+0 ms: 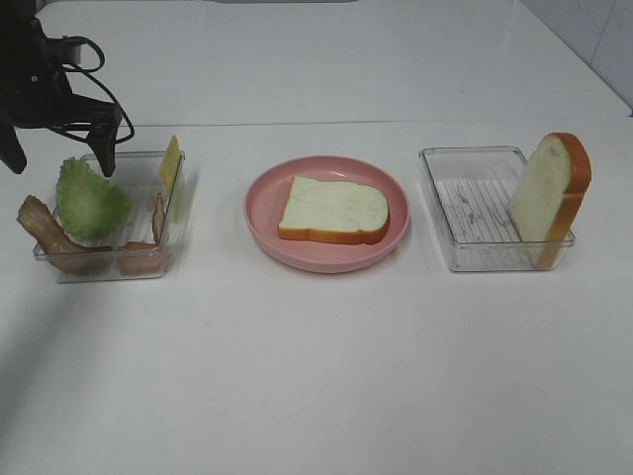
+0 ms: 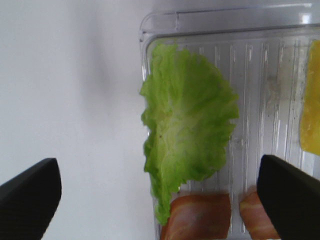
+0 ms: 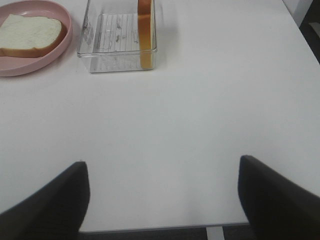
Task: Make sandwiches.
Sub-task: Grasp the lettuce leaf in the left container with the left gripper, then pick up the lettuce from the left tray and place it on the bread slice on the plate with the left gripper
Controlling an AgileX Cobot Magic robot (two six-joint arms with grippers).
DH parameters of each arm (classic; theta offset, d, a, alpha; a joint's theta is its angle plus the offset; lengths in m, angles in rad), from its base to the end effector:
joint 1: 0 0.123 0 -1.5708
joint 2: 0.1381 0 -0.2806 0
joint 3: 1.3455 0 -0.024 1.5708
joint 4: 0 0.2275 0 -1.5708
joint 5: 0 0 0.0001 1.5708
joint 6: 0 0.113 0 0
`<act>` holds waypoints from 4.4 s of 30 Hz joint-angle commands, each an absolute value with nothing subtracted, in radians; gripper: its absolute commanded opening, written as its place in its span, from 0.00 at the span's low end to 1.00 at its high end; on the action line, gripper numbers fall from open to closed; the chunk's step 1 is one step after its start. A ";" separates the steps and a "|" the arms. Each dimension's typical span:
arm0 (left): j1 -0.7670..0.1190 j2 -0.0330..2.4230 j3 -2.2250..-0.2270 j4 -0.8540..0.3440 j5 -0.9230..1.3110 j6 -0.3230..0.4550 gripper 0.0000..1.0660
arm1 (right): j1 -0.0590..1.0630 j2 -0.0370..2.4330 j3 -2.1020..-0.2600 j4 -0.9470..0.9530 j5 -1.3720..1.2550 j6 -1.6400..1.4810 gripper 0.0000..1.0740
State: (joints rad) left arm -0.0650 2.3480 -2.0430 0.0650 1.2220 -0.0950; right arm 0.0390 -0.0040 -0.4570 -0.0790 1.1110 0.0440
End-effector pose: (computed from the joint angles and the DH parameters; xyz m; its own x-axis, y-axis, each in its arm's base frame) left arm 0.4639 -0.0233 0.1565 -0.9908 -0.0082 -0.1353 -0.0152 0.9986 0.0508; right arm -0.0008 -0.0080 0.2395 -0.5319 -0.0119 -0.8467 0.0257 0.9992 -0.0301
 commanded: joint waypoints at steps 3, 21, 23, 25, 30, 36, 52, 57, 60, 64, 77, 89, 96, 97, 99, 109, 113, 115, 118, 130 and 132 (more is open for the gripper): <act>-0.072 2.388 -2.080 0.048 1.312 -0.096 0.94 | 0.037 -0.025 -0.454 -0.077 1.104 0.049 0.75; -0.072 2.408 -2.087 0.035 1.313 -0.092 0.58 | 0.037 -0.025 -0.454 -0.077 1.104 0.049 0.75; -0.072 2.408 -2.087 0.034 1.313 -0.092 0.57 | 0.037 -0.025 -0.454 -0.077 1.104 0.049 0.75; -0.072 2.408 -2.087 0.029 1.313 -0.092 0.57 | 0.037 -0.025 -0.454 -0.077 1.104 0.049 0.75; -0.072 2.408 -2.087 0.017 1.313 -0.092 0.53 | 0.037 -0.025 -0.454 -0.077 1.104 0.049 0.75; -0.072 2.408 -2.087 0.016 1.313 -0.092 0.40 | 0.037 -0.025 -0.454 -0.077 1.104 0.049 0.75; -0.072 2.408 -2.087 0.013 1.313 -0.145 0.40 | 0.037 -0.025 -0.454 -0.077 1.104 0.049 0.75; -0.072 2.408 -2.087 0.028 1.313 -0.144 0.40 | 0.037 -0.025 -0.454 -0.077 1.104 0.049 0.75; -0.072 2.408 -2.087 0.026 1.313 -0.144 0.40 | 0.037 -0.025 -0.454 -0.077 1.104 0.049 0.75; -0.072 2.408 -2.087 0.026 1.313 -0.144 0.33 | 0.037 -0.025 -0.454 -0.077 1.104 0.049 0.75; -0.072 2.408 -2.087 0.026 1.313 -0.143 0.00 | 0.037 -0.025 -0.454 -0.077 1.104 0.049 0.75; -0.072 2.357 -2.087 0.017 1.313 -0.134 0.00 | 0.037 -0.025 -0.454 -0.077 1.104 0.049 0.75; -0.072 2.227 -2.087 -0.016 1.313 -0.142 0.00 | 0.037 -0.025 -0.454 -0.077 1.104 0.049 0.75; -0.072 2.227 -2.087 -0.016 1.313 -0.142 0.00 | 0.037 -0.025 -0.454 -0.077 1.104 0.049 0.75; -0.072 2.169 -2.087 -0.024 1.313 -0.144 0.00 | 0.037 -0.025 -0.454 -0.077 1.104 0.049 0.75; -0.128 1.982 -2.087 -0.128 1.299 -0.121 0.00 | 0.037 -0.025 -0.454 -0.077 1.104 0.049 0.75; -0.181 1.961 -2.087 -0.186 1.278 -0.104 0.00 | 0.037 -0.025 -0.454 -0.077 1.104 0.049 0.75; -0.254 1.967 -2.088 -0.291 1.225 -0.066 0.00 | 0.037 -0.025 -0.454 -0.077 1.104 0.049 0.75; -0.275 1.973 -2.088 -0.313 1.203 -0.053 0.00 | 0.037 -0.025 -0.454 -0.077 1.104 0.049 0.75; -0.428 2.203 -2.206 -0.536 1.101 0.093 0.00 | 0.037 -0.025 -0.454 -0.077 1.104 0.049 0.75; -0.428 2.228 -2.224 -0.553 1.101 0.097 0.00 | 0.037 -0.025 -0.454 -0.077 1.104 0.049 0.75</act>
